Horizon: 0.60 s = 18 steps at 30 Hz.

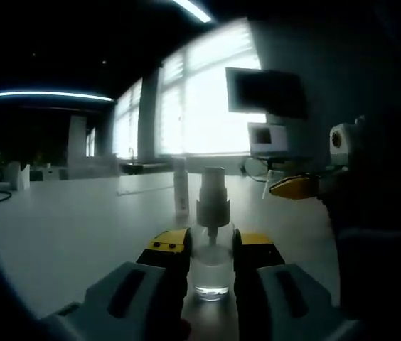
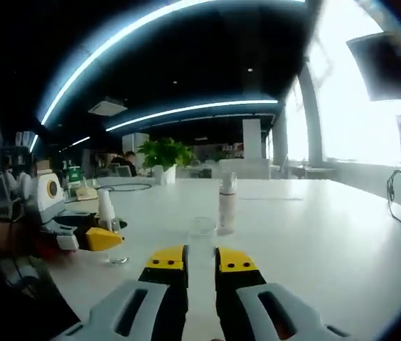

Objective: Clamp pump bottle remove cover press pump head put on cover

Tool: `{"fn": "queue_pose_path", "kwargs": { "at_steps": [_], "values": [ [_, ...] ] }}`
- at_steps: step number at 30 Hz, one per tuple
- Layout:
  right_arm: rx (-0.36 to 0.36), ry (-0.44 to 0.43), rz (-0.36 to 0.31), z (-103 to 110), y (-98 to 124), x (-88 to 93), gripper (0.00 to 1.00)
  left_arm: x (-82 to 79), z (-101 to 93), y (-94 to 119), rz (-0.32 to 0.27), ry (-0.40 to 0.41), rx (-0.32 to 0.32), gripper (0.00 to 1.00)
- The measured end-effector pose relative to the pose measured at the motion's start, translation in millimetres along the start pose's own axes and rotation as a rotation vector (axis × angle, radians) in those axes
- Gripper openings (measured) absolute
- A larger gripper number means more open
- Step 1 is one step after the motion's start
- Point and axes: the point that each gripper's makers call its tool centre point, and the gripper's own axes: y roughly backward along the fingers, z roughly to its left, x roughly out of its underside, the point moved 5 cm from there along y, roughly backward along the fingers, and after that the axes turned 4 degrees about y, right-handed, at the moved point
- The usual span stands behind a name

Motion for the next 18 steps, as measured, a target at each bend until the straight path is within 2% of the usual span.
{"fn": "queue_pose_path", "kwargs": {
  "at_steps": [9, 15, 18],
  "values": [
    [-0.038, 0.013, -0.062, 17, -1, -35.5, 0.09, 0.0, -0.4, -1, 0.0, 0.001, 0.005, 0.15],
    [-0.057, 0.012, -0.052, 13, -5, -35.4, 0.09, -0.2, -0.1, -1, -0.001, -0.003, 0.006, 0.15],
    [-0.071, 0.01, -0.064, 16, -7, -42.4, 0.09, -0.2, -0.2, -1, -0.001, -0.004, 0.007, 0.15]
  ]
}}
